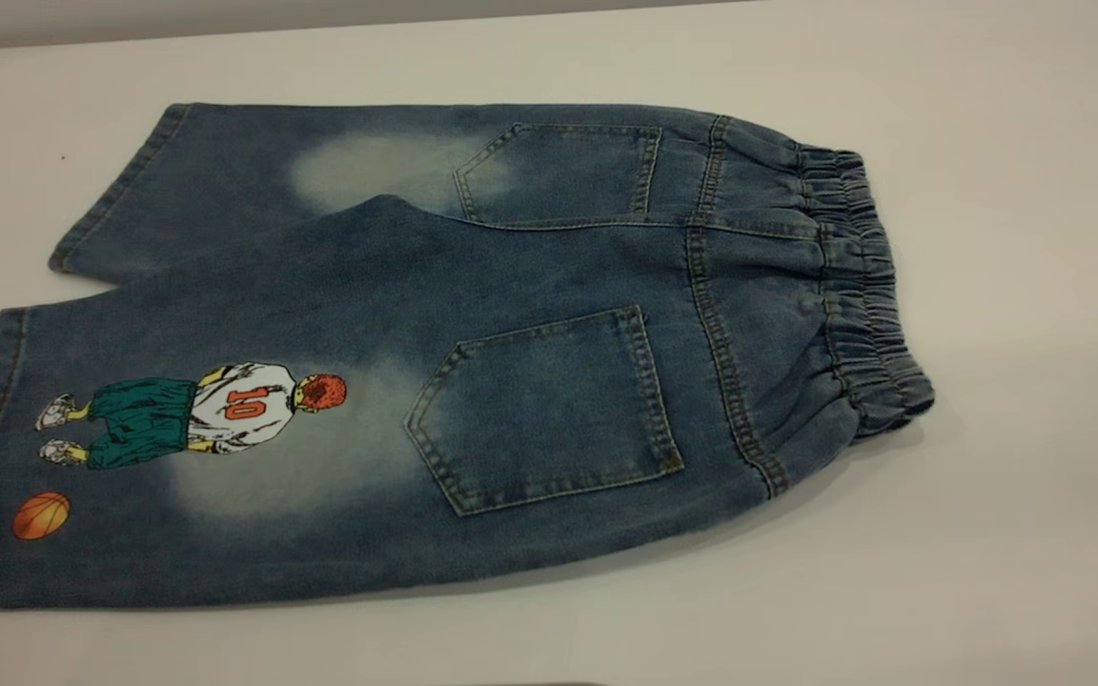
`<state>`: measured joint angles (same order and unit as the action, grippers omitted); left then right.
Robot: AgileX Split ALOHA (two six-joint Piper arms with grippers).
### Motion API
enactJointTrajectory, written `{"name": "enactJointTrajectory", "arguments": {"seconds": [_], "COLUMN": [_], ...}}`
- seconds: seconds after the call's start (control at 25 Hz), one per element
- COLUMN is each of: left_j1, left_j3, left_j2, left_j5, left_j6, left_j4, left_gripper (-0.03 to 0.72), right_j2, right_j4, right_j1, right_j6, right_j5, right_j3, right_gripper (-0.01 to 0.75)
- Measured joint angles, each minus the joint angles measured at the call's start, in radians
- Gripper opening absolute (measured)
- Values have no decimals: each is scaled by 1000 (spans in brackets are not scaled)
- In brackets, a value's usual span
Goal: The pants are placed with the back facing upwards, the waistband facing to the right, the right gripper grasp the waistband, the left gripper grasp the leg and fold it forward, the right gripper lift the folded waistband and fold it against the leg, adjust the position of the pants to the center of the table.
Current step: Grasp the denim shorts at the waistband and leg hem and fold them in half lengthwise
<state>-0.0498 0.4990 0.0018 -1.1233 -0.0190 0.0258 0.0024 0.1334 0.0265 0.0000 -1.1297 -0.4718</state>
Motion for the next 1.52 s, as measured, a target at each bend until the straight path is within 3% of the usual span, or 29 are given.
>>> {"name": "enactJointTrajectory", "arguments": {"seconds": [0.16,0.4,0.64,0.84,1.2,1.52], "left_j1": [0,0,0,0,0,0], "left_j3": [55,136,157,157,158,182], "left_j2": [68,364,727,1010,1313,1398], "left_j5": [72,197,332,471,528,564], "left_j6": [3,-23,-160,-309,-532,-589], "left_j4": [-7,-10,38,170,398,476], "left_gripper": [395,399,473,542,549,549], "right_j2": [105,396,753,1082,1625,1922], "right_j4": [103,301,487,708,1165,1306], "right_j1": [0,0,0,0,0,0], "right_j6": [0,-52,-260,-456,-914,-1033], "right_j5": [52,179,297,382,453,460], "right_j3": [-3,-3,4,6,-37,-132], "right_gripper": [549,555,588,591,591,591]}}
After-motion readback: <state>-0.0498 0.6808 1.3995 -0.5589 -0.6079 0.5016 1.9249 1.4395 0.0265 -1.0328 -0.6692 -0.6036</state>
